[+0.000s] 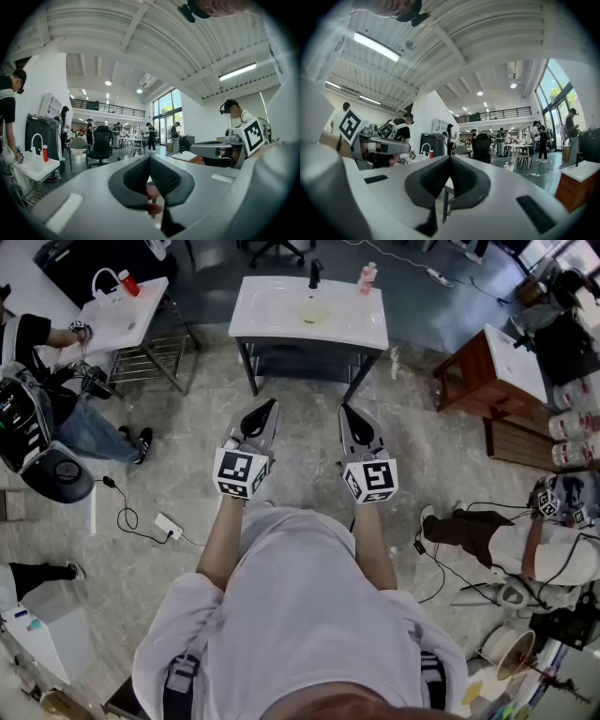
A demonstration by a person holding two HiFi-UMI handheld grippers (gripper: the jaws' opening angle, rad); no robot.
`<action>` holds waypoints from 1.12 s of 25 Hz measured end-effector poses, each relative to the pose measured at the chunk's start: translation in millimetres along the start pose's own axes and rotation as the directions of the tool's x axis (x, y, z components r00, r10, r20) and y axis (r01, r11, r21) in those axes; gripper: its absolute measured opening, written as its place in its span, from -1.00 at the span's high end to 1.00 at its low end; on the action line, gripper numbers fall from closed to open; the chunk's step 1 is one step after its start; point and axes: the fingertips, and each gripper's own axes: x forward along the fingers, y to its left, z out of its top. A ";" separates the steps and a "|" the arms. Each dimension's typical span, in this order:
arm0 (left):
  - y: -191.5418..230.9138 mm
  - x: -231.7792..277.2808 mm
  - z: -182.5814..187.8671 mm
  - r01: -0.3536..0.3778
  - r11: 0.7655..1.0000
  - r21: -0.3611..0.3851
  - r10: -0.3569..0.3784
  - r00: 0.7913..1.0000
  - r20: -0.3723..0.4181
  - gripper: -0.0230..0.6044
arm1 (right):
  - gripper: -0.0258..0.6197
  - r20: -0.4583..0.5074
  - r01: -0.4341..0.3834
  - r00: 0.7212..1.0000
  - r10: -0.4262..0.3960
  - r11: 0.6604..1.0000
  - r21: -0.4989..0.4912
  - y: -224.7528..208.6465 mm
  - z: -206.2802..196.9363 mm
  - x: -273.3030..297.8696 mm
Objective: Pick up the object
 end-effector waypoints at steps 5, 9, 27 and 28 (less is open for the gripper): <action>-1.3 3.1 -1.1 0.006 1.000 0.010 -0.006 1.000 -0.003 0.93 | 0.92 0.013 0.000 1.000 0.000 1.000 -0.005 -2.0 1.7 6.3; -6.3 3.2 -3.4 0.008 1.000 0.007 -0.008 1.000 -0.007 0.93 | 0.92 0.014 -0.001 1.000 0.001 1.000 -0.001 -3.6 0.4 3.1; -21.1 10.3 0.4 -0.083 0.996 0.045 0.084 0.996 -0.028 0.93 | 0.92 0.021 -0.044 0.999 0.044 0.999 0.007 -38.0 -3.9 -26.7; -23.1 11.6 -0.3 -0.089 0.995 0.050 0.091 0.995 -0.035 0.93 | 0.92 0.020 -0.049 0.999 0.049 0.999 0.010 -41.7 -5.0 -28.2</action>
